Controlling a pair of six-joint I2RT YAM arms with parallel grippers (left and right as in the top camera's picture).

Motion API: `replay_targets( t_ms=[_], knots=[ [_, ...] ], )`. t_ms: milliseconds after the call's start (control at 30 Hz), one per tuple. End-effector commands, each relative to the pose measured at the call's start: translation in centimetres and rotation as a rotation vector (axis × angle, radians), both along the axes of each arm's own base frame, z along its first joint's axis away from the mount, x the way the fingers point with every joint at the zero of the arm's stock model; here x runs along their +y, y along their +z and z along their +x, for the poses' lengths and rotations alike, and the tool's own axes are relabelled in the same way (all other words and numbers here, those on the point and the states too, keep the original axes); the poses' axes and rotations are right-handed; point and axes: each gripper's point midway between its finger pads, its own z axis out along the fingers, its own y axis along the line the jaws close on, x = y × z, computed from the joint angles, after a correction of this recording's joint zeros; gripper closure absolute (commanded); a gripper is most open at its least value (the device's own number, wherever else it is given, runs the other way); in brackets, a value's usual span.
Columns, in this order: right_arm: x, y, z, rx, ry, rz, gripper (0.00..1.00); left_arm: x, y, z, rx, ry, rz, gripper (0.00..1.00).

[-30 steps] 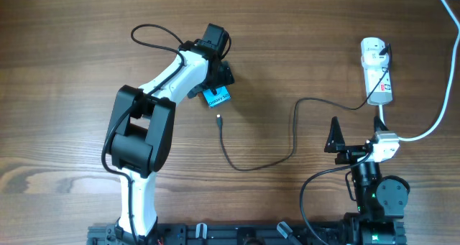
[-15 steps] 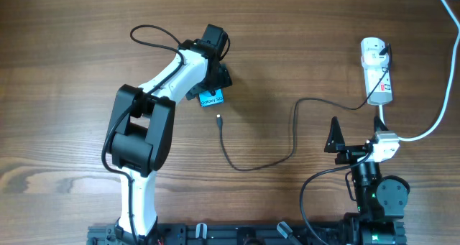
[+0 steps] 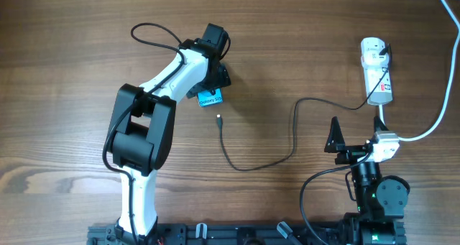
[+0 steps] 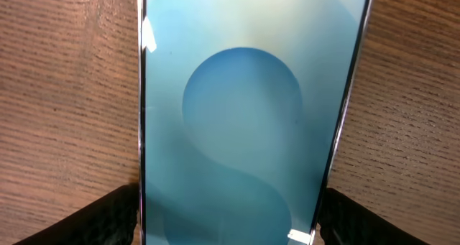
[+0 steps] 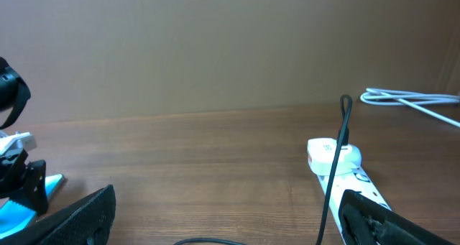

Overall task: Plug charger to phone and switch on socket
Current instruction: 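Lower the left gripper and close it on the phone's sides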

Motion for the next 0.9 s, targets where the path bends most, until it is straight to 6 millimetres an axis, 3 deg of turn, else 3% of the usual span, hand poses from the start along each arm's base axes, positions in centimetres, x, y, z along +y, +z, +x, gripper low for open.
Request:
replay_targets(
  t_ms=[0,867],
  knots=[
    [0.3,0.0,0.0,0.0,0.018,0.015,0.0,0.5,-4.2,-1.6,0.102,-0.034,0.016,0.17],
    [0.3,0.0,0.0,0.0,0.018,0.015,0.0,1.0,-4.8,-2.8,0.146,-0.067,0.035,0.17]
  ],
)
